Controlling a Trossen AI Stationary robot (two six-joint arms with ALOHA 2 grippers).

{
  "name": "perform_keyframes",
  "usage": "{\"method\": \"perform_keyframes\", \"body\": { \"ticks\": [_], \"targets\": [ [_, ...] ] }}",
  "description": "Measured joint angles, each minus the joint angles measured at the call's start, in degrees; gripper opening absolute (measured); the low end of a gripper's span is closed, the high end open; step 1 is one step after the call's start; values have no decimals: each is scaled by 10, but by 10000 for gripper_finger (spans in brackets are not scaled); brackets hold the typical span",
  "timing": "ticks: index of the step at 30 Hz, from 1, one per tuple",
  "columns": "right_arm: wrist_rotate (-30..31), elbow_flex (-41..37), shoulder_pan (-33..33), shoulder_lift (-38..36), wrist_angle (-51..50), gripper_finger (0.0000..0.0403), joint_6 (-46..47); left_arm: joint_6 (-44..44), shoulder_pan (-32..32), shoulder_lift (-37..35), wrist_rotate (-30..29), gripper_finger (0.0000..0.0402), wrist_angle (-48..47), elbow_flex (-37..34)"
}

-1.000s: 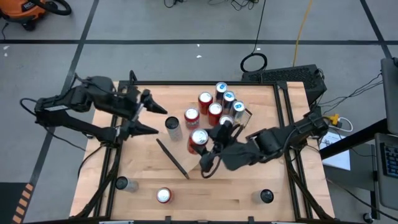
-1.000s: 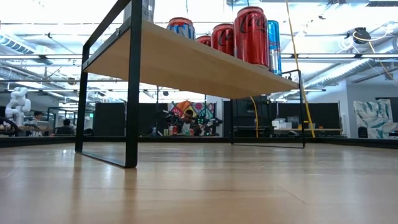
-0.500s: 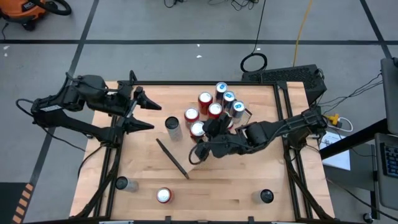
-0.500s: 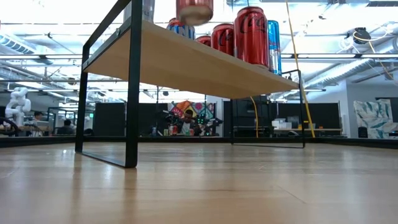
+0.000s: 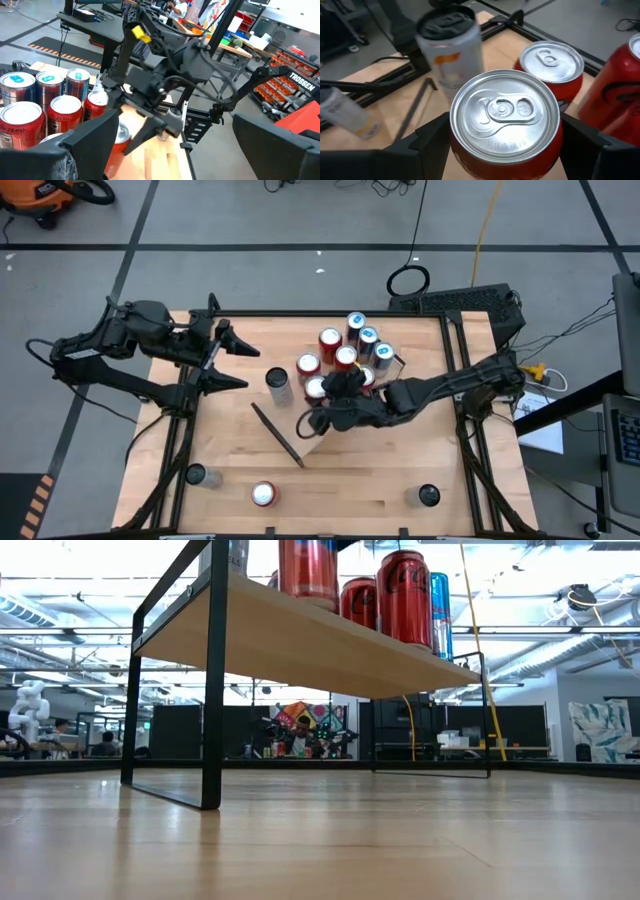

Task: Place canned beverage on shelf
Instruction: Put the top orange soda can on the shelf

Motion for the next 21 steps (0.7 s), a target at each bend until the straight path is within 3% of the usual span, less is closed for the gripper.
{"method": "perform_keyframes", "body": {
  "ticks": [21],
  "targets": [
    [-14,-2,-20,1,-41,270,-1,18,0,0,0,393,-23,0]
  ]
}}
